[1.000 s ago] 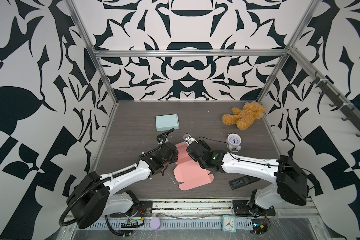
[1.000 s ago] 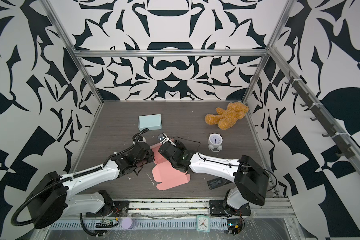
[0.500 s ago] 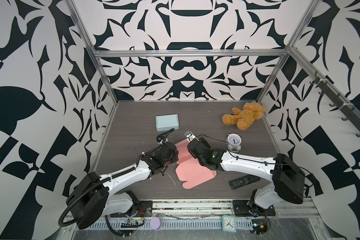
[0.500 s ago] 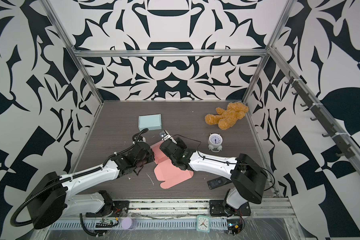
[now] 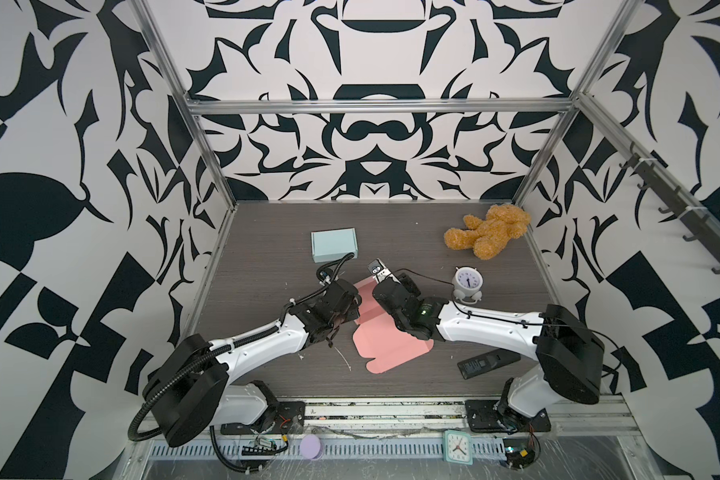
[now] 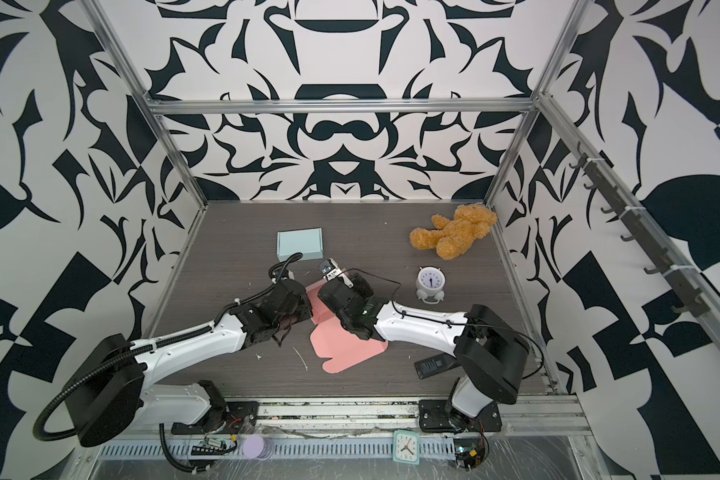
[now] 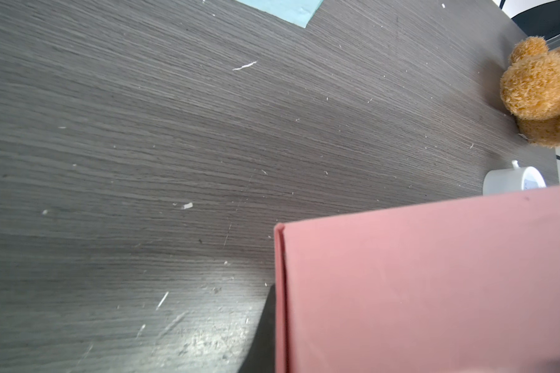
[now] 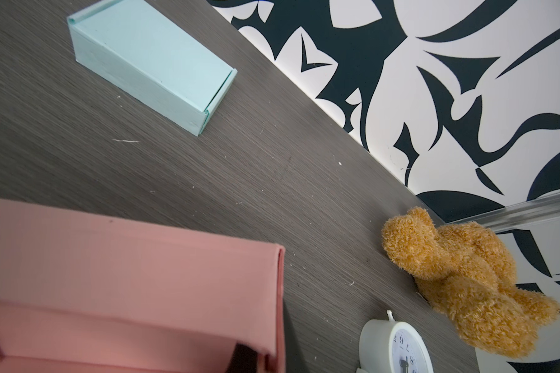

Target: Fold the paper box

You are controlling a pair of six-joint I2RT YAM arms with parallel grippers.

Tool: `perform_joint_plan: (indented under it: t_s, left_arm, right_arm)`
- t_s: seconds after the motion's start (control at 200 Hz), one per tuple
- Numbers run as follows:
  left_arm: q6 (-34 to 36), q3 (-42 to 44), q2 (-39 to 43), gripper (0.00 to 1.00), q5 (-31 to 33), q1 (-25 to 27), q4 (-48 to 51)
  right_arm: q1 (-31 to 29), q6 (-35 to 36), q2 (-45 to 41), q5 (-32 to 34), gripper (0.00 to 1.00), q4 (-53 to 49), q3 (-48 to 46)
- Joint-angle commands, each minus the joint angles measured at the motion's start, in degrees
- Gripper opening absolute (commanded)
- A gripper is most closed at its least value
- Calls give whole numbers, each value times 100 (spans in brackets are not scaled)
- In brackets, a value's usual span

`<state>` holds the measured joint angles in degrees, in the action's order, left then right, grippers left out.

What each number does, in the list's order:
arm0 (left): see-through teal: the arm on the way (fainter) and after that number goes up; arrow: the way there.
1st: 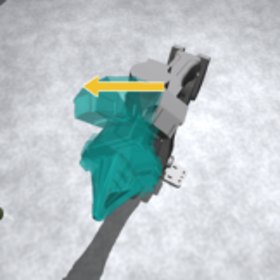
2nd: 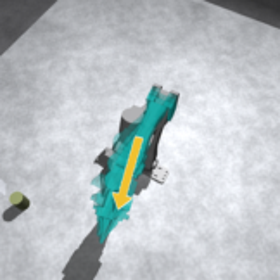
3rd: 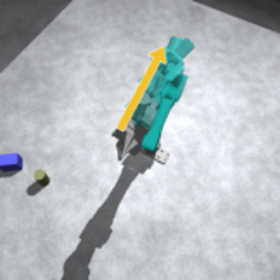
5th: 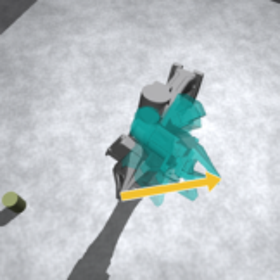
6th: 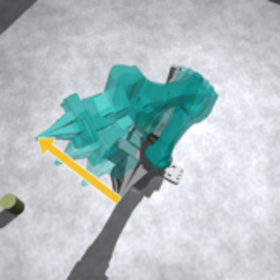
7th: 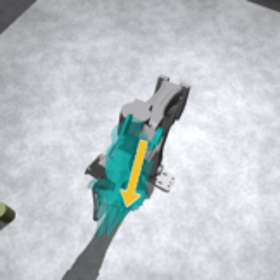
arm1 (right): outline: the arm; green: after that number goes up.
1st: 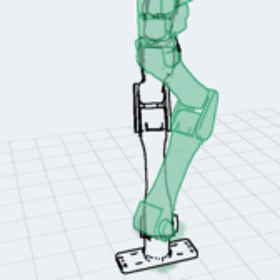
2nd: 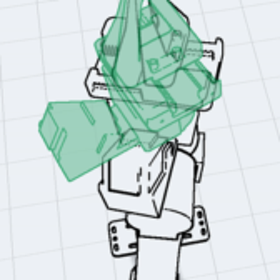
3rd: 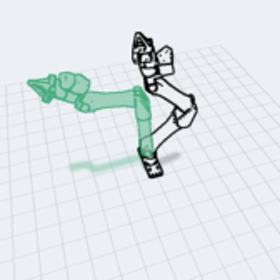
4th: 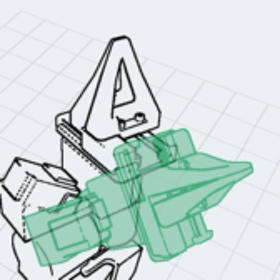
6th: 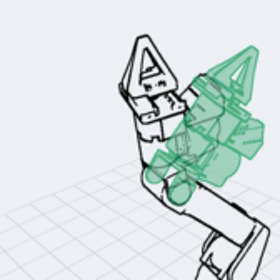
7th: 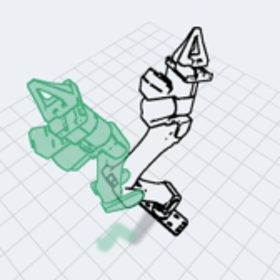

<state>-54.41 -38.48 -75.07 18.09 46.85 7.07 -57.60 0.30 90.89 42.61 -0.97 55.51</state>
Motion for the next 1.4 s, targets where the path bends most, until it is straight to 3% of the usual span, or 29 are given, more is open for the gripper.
perform_joint_plan:
  t_s: [0.0,0.16,0.255,0.32,0.57,0.935,1.16,1.395]
  left_arm:
    - [-12,-188,9,0,27,17,-241]
    - [-56,-161,-14,0,6,17,-292]
    - [-64,-161,-44,0,19,17,-327]
    - [-68,-165,-61,0,28,17,-336]
    - [-90,-154,-70,0,3,23,-351]
    - [-149,-170,-148,0,36,26,-381]
    - [-166,-182,-166,0,37,26,-399]
    - [-167,-125,-149,0,63,26,-391]
  right_arm:
    - [-32,274,77,94,0,17,50]
    - [-40,313,57,167,0,81,23]
    - [-58,266,-48,171,14,97,-13]
    - [-66,198,-185,113,16,148,-87]
    - [-76,313,-76,233,0,218,-84]
    - [-372,915,398,1015,0,413,47]
    - [-383,707,299,870,0,431,18]
    - [-383,251,-349,387,21,361,-90]
